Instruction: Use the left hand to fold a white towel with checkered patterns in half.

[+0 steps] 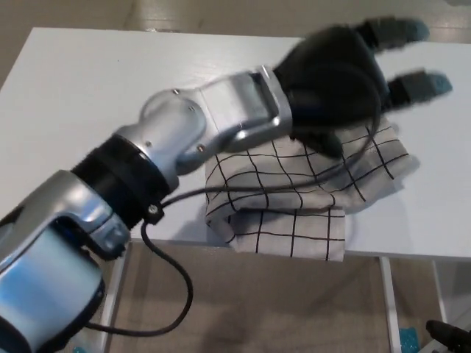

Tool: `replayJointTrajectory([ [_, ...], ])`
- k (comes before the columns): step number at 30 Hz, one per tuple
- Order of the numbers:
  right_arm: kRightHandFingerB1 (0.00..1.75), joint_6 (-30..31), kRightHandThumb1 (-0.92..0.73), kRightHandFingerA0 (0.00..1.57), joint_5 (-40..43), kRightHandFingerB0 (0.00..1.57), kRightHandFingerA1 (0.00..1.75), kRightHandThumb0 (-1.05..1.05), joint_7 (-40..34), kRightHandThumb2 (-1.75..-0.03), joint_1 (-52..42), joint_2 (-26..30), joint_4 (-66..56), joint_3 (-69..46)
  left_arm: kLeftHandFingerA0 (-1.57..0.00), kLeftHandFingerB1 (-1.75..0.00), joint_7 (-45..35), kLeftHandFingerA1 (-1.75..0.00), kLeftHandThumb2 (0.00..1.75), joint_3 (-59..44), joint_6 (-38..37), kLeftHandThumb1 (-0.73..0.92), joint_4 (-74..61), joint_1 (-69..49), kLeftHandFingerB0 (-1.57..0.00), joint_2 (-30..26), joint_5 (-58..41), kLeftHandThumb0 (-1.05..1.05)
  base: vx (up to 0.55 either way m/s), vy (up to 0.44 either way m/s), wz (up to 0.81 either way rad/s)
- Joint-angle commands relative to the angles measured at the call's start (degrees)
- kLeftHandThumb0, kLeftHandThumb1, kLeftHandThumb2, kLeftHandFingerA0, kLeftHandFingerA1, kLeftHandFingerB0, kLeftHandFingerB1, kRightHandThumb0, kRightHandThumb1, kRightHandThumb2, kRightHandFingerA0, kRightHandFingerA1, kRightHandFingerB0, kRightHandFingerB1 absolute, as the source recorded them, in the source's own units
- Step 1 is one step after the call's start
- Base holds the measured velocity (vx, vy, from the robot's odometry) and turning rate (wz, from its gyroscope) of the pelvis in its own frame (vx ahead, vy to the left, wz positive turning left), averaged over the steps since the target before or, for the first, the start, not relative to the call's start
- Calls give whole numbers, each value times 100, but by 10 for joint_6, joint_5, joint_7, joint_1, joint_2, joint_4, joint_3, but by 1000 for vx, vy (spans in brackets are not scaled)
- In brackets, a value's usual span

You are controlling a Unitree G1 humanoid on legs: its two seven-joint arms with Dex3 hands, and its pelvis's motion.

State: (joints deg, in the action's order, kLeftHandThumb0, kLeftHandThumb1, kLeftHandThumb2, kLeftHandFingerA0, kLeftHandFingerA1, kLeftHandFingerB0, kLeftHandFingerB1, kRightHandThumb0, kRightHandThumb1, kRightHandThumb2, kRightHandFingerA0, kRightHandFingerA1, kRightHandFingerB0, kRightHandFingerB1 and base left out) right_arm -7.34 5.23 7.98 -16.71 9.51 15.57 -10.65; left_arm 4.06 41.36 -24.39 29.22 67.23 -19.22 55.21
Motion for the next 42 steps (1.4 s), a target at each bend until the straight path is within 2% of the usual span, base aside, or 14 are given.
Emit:
replayJointTrajectory([
  [1,44,-15,-71,48,6,57,39,-50,27,-62,-43,12,20,-4,0,-48,-270,-47,86,-332,176,24,-269,-18,-1,-104,-492,-35,0,0,0],
  [3,44,-13,-71,48,5,57,39,-50,31,-62,-43,17,19,-3,0,-48,-271,-47,86,-356,157,24,-302,-36,-1,-135,-519,-35,0,0,0],
  [4,43,-10,-72,47,3,55,38,-50,29,-62,-44,19,14,-4,-20,-30,-273,-28,57,-373,149,53,-323,-52,-16,-154,-535,-70,0,0,0],
  [11,42,26,-73,45,29,53,38,-48,11,-62,-38,34,-28,-45,-20,-31,-297,-28,59,-577,113,59,-515,-284,-20,-265,-670,-68,0,0,0],
  [16,42,33,-73,45,39,53,38,-49,-16,-62,-25,31,-41,-70,-24,-32,-286,-29,59,-668,50,60,-562,-437,-27,-252,-721,-70,0,0,0],
  [17,43,27,-73,48,46,55,41,-49,-25,-62,-19,26,-45,-80,-24,-50,-309,-45,86,-697,62,48,-581,-523,-43,-235,-793,-70,0,0,0],
  [22,43,19,-72,49,53,56,42,-49,-31,-62,-14,26,-55,-96,-43,-41,-370,-47,71,-756,89,50,-599,-699,-42,-198,-907,-72,0,0,0],
  [29,43,22,-71,48,54,56,42,-48,-36,-62,-15,22,-76,-110,-58,-41,-430,-47,59,-755,25,64,-526,-927,-53,-149,-892,-66,0,0,0],
  [30,43,22,-71,46,58,56,41,-48,-34,-62,-12,23,-74,-112,-60,-54,-433,-62,92,-743,24,52,-508,-942,-46,-142,-886,-64,0,0,0],
  [32,43,25,-71,46,61,57,41,-48,-31,-62,-9,24,-73,-116,-65,-55,-427,-63,93,-719,29,54,-481,-967,-51,-128,-878,-67,0,0,0],
  [33,44,25,-71,46,63,57,42,-48,-29,-62,-8,24,-71,-118,-77,-49,-415,-53,59,-701,27,63,-469,-974,-70,-118,-872,-65,0,0,0],
  [34,44,25,-71,46,65,57,42,-48,-27,-62,-7,25,-69,-120,-77,-49,-402,-53,59,-685,24,63,-460,-978,-70,-110,-869,-65,0,0,0],
  [36,44,12,-71,46,68,58,43,-47,-21,-62,-10,17,-60,-119,-115,-60,-274,-72,59,-596,-113,63,-333,-973,-88,-50,-750,-63,0,0,0],
  [42,43,6,-71,46,56,56,41,-47,-18,-62,-26,10,-61,-116,-105,-58,-301,-79,60,-573,-86,65,-239,-975,-80,-1,-744,-64,0,0,0],
])
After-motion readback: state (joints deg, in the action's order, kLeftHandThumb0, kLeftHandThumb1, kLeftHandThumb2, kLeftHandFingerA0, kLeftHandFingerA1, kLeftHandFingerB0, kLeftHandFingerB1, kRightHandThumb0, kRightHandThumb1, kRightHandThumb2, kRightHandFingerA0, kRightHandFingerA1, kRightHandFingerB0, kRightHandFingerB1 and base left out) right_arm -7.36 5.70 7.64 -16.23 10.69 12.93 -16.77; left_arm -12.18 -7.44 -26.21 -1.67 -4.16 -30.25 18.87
